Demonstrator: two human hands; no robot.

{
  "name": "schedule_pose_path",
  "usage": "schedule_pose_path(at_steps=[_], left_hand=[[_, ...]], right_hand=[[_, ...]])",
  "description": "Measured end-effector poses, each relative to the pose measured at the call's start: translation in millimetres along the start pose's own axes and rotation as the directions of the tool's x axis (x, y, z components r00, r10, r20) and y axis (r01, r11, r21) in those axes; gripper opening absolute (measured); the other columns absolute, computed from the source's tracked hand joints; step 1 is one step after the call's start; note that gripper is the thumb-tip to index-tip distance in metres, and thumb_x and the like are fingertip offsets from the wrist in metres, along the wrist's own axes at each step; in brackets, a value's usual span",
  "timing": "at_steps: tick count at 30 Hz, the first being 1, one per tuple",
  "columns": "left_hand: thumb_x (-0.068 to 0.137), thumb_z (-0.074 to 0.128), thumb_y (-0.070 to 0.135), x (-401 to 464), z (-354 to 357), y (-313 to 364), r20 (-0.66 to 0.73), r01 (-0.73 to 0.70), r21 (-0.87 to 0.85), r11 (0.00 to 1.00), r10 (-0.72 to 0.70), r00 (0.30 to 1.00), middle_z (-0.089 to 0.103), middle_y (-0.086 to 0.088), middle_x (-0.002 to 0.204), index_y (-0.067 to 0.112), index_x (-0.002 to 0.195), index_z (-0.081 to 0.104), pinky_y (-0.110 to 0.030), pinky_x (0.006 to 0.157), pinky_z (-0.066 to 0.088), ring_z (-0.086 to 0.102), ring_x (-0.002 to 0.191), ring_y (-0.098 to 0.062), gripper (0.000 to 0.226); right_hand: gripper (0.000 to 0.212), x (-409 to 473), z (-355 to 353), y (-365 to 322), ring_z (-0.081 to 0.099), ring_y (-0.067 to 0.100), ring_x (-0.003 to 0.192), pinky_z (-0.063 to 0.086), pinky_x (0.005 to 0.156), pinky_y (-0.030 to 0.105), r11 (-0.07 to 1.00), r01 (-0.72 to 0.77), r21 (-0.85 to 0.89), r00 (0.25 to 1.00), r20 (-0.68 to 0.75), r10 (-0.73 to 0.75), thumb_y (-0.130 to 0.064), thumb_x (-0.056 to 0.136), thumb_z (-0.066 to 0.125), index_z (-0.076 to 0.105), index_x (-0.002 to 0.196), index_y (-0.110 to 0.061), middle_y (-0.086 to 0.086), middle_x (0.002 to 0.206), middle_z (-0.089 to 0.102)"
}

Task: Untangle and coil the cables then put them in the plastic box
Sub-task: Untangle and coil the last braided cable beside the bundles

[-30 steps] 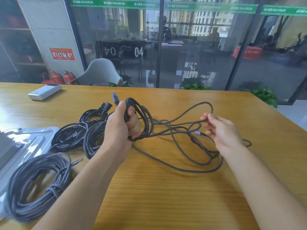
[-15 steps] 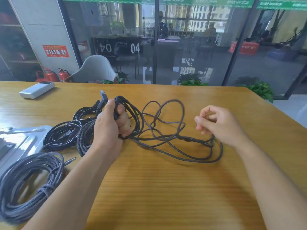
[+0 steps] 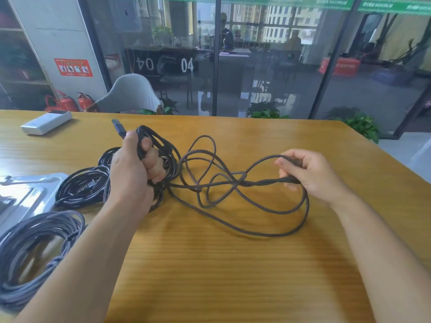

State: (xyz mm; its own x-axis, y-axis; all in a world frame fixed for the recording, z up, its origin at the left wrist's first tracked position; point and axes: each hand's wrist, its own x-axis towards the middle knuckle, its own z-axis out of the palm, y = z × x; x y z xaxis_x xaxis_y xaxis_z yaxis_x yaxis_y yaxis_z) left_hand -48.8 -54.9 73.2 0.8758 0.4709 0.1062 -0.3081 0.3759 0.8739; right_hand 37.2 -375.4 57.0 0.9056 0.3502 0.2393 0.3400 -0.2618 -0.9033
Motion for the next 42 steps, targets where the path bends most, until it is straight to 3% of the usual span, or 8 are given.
schedule_pose_path(at_steps=[5,8,14,20,24,34,38,42], left_hand=[[0.111,0.034,0.036,-3.7,5.3,-1.7,0.036,-0.014,0.01,1.0,0.014,0.999,0.017,0.005,0.054,0.022,0.073,0.04,-0.03,0.047,0.015,0.012,0.048,-0.016,0.042],[0.111,0.034,0.036,-0.3,0.3,2.5,-0.016,-0.057,0.015,0.998,0.057,0.998,0.017,0.005,0.055,0.022,0.072,0.041,-0.028,0.044,0.019,0.013,0.048,-0.016,0.041],[0.111,0.032,0.036,18.1,-24.4,12.9,-0.151,-0.084,0.0,0.996,0.083,0.985,0.019,0.009,0.05,0.024,0.07,0.04,-0.026,0.042,0.018,0.012,0.046,-0.014,0.043],[0.111,0.032,0.037,19.9,-25.6,8.4,-0.141,-0.053,0.008,0.999,0.053,0.989,0.02,0.009,0.05,0.025,0.069,0.041,-0.029,0.046,0.014,0.012,0.046,-0.015,0.045],[0.111,0.034,0.035,13.9,-17.4,4.9,-0.121,-0.047,0.05,0.998,0.053,0.991,0.02,0.008,0.051,0.024,0.07,0.042,-0.027,0.043,0.019,0.014,0.045,-0.015,0.043],[0.111,0.034,0.035,6.7,-9.4,-1.9,-0.04,-0.021,0.098,0.995,0.025,0.999,0.02,0.006,0.052,0.021,0.072,0.042,-0.028,0.043,0.02,0.014,0.046,-0.016,0.042],[0.112,0.033,0.035,0.5,-0.6,-6.5,0.003,0.02,0.119,0.993,-0.02,1.0,0.021,0.006,0.052,0.02,0.073,0.041,-0.027,0.043,0.017,0.015,0.044,-0.014,0.043],[0.113,0.033,0.035,-6.0,7.2,-15.7,0.064,0.048,0.156,0.987,-0.059,0.996,0.022,0.005,0.052,0.02,0.072,0.042,-0.025,0.041,0.017,0.017,0.042,-0.012,0.044]], right_hand=[[0.029,3.7,-4.7,-1.8,0.043,0.018,0.042,0.046,0.049,0.028,0.933,-0.213,0.291,0.96,-0.114,0.255,-0.027,0.11,0.049,0.068,0.109,-0.005,0.0,0.055,0.05],[0.029,10.9,-21.8,14.4,0.067,0.012,0.057,0.056,0.06,0.026,0.867,-0.191,0.461,0.835,-0.388,0.391,-0.026,0.111,0.048,0.07,0.098,-0.013,-0.005,0.059,0.067],[0.033,1.7,-83.7,60.0,0.037,0.008,0.054,0.028,0.041,0.018,0.847,-0.219,0.484,0.569,-0.642,0.514,-0.033,0.111,0.049,0.062,0.085,-0.018,-0.006,0.07,0.05],[0.022,2.6,-61.7,41.1,0.05,0.013,0.061,0.043,0.062,0.026,0.936,-0.35,0.035,0.825,-0.462,0.326,-0.04,0.101,0.067,0.074,0.097,-0.019,-0.002,0.084,0.068],[0.034,-4.2,-46.1,25.6,0.064,0.014,0.077,0.047,0.071,0.032,0.71,-0.462,-0.532,0.883,-0.205,0.421,-0.063,0.083,0.077,0.07,0.091,-0.031,-0.006,0.081,0.071],[0.016,-6.6,14.5,-3.4,0.064,0.0,0.088,0.047,0.078,0.015,0.909,0.112,-0.402,0.982,-0.095,-0.163,-0.02,0.099,0.069,0.075,0.099,-0.035,-0.018,0.096,0.072],[0.03,-12.0,61.3,-14.8,0.059,0.0,0.125,0.043,0.102,0.014,0.888,0.272,-0.37,0.956,0.212,-0.204,-0.011,0.107,0.056,0.075,0.12,-0.03,-0.023,0.125,0.068],[0.025,-9.4,85.0,-14.7,0.062,-0.003,0.098,0.047,0.093,0.024,0.809,0.255,-0.53,0.954,0.272,-0.123,-0.021,0.108,0.055,0.074,0.124,-0.027,-0.022,0.118,0.069]])
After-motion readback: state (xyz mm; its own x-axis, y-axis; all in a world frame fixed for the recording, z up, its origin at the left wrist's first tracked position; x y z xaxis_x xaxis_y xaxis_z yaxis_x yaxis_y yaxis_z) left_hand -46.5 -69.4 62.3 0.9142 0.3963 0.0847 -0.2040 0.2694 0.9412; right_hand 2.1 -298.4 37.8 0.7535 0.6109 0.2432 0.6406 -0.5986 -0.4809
